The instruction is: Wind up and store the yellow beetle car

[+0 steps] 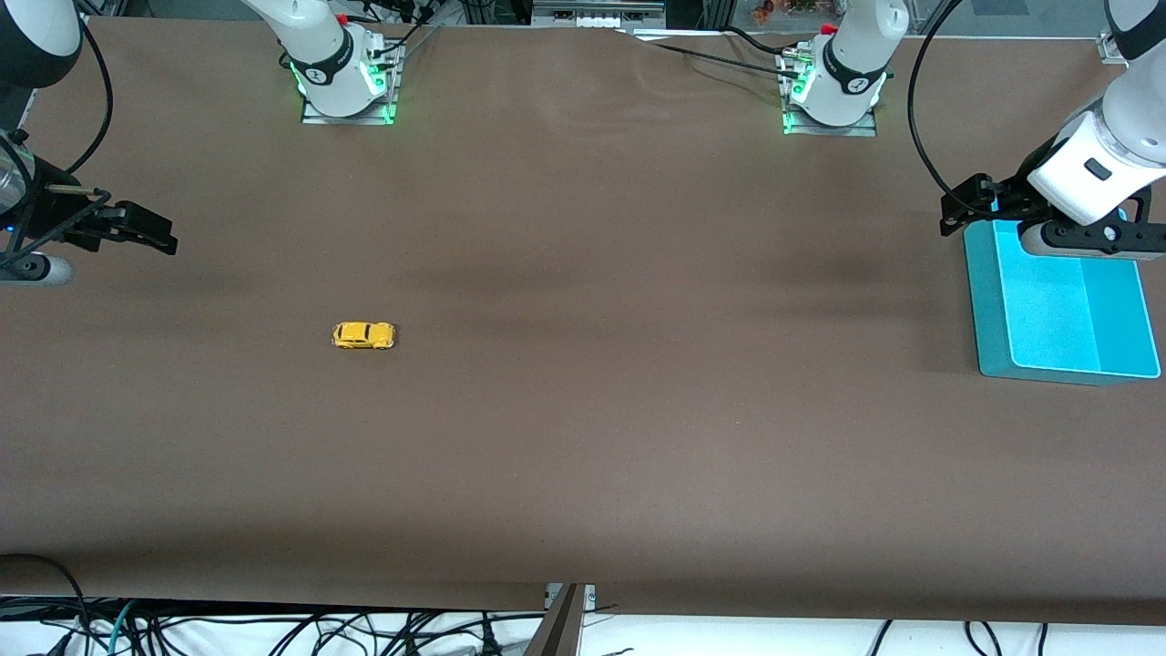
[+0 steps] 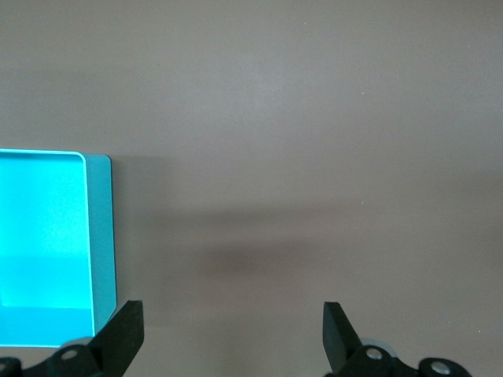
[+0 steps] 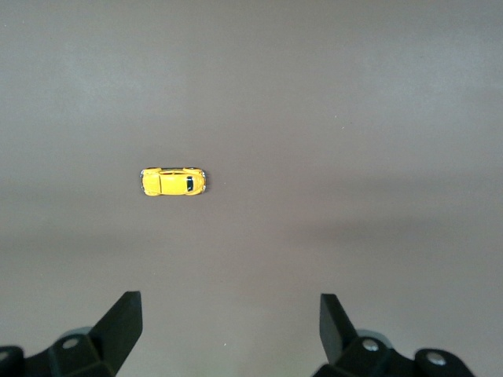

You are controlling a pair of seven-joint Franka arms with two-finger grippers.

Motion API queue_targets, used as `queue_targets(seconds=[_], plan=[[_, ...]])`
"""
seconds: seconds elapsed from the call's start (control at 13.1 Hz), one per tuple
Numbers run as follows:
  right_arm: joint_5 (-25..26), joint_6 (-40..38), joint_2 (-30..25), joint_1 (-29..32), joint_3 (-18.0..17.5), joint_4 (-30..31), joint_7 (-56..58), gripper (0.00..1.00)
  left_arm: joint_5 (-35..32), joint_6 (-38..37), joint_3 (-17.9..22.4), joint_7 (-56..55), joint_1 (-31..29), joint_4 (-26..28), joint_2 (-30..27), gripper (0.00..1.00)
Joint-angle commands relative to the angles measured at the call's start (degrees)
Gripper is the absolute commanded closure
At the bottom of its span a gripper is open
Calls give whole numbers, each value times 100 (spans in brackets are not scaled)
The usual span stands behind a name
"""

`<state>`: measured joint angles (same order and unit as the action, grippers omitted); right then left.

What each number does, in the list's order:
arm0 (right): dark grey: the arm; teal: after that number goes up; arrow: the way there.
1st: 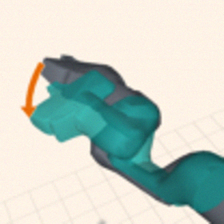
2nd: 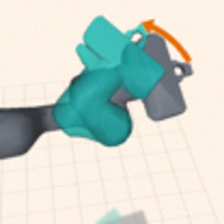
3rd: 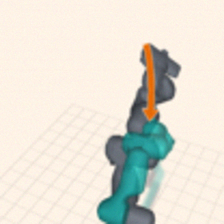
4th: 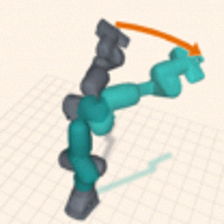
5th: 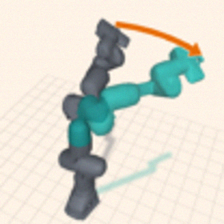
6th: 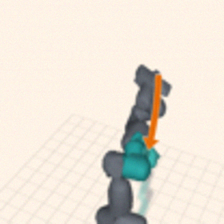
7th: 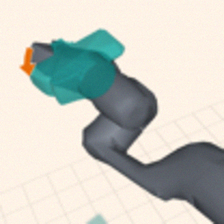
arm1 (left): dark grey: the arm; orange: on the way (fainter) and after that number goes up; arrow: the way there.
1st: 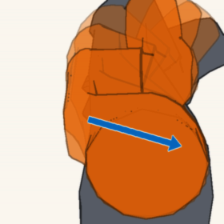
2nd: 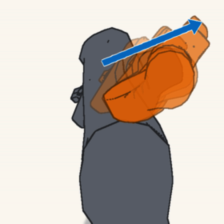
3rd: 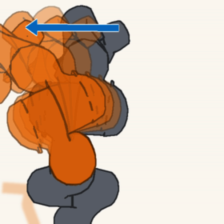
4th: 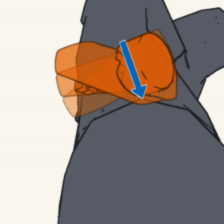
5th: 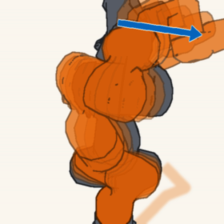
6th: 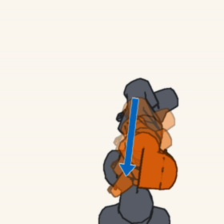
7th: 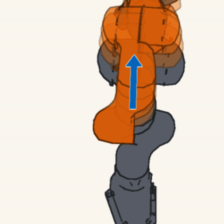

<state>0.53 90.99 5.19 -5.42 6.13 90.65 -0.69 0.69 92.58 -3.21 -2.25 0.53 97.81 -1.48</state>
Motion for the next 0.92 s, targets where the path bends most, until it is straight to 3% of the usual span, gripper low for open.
queue_targets(seconds=[0.0,0.31,0.84], plan=[[-9,-64,34,59,-33,-91,105,0,28,-108,-30,-56,-26,-130,43,0],[-53,-73,52,-11,-76,-83,87,0,28,-108,-30,-65,-26,-130,51,0],[-123,-47,376,-1101,-94,-83,8,0,28,-108,-30,-65,-26,-130,51,0]])
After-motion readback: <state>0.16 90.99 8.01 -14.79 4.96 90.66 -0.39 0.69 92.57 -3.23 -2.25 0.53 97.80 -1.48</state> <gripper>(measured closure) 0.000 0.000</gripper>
